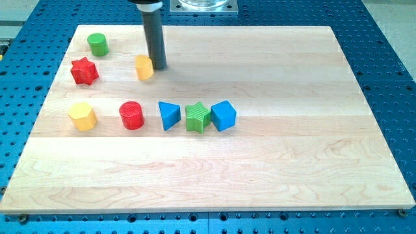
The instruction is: Place the green circle into the red star
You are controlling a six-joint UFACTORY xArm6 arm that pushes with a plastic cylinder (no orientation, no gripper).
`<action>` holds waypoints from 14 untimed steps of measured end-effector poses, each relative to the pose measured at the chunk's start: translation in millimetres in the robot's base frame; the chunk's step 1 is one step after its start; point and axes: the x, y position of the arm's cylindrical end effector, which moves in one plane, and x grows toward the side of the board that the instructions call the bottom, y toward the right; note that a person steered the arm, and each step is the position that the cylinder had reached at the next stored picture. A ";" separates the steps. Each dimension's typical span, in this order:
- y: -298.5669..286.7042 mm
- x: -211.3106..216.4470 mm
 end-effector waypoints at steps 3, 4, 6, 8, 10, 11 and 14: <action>-28.4 -11.3; -22.6 -25.1; -62.9 -121.1; -98.6 -89.4; -141.7 -52.9; -141.8 -18.6; -102.3 19.8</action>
